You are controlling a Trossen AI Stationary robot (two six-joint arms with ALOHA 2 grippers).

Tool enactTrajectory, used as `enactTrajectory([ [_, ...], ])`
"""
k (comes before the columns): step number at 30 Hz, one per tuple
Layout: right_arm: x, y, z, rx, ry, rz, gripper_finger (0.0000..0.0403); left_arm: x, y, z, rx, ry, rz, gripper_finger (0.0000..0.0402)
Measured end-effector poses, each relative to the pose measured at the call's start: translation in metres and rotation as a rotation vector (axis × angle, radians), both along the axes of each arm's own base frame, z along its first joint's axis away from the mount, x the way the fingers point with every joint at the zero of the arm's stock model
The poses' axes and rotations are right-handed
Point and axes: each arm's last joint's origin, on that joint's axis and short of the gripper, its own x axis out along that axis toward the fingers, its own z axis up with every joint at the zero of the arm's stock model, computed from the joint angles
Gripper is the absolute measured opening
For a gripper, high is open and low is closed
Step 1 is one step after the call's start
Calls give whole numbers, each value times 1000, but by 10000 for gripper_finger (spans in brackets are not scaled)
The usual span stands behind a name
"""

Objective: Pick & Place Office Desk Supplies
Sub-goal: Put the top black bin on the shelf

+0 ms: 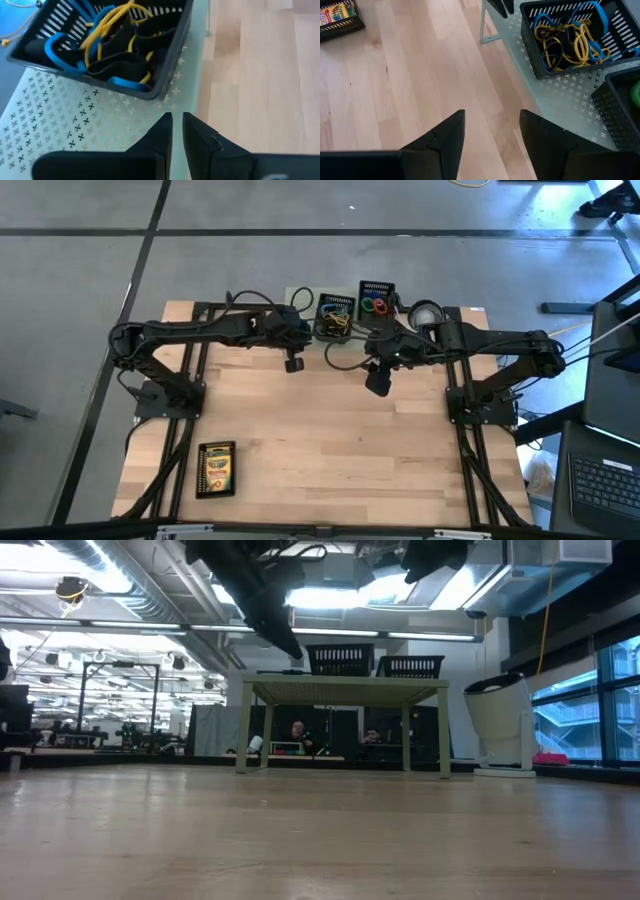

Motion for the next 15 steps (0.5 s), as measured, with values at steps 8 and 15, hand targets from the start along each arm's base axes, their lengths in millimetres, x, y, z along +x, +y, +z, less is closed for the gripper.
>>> enactTrajectory([
  [8,0,0,0,2,-1,-3,191,2,10,3,5,-66,9,30],
  [15,0,0,0,2,-1,-2,191,11,15,-7,-6,-66,-5,30],
])
